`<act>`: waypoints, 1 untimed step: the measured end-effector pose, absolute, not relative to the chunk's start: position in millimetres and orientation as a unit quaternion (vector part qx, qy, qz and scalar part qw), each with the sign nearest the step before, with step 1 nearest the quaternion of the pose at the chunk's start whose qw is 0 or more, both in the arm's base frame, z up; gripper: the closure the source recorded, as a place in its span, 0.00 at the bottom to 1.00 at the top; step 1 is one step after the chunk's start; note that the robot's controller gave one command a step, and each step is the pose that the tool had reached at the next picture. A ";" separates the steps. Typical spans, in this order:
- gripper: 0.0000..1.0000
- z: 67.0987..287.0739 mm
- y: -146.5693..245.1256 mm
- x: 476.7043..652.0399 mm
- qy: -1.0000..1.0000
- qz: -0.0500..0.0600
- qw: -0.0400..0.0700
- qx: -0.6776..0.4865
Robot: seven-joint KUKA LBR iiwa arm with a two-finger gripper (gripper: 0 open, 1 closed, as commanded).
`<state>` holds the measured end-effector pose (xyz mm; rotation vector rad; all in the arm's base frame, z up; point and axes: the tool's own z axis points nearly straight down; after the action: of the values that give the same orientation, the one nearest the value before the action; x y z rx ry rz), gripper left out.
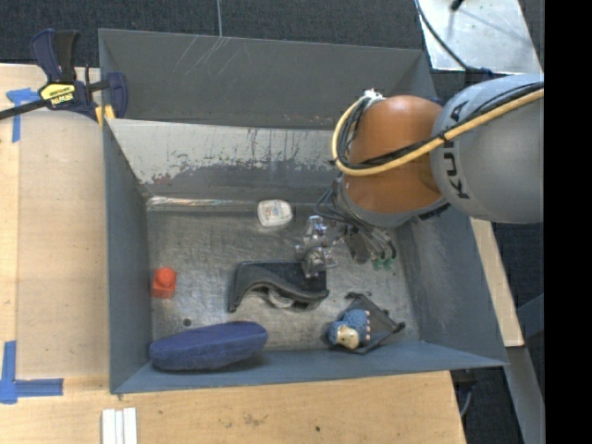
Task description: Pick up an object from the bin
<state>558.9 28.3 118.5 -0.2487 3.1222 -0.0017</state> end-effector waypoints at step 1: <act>0.00 118.7 28.9 560.0 0.997 0.000 0.007 -0.079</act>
Offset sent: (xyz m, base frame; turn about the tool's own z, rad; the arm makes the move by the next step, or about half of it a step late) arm 0.0000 0.0000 0.0000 0.0000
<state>560.0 28.9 118.7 -0.2479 3.1171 -0.0004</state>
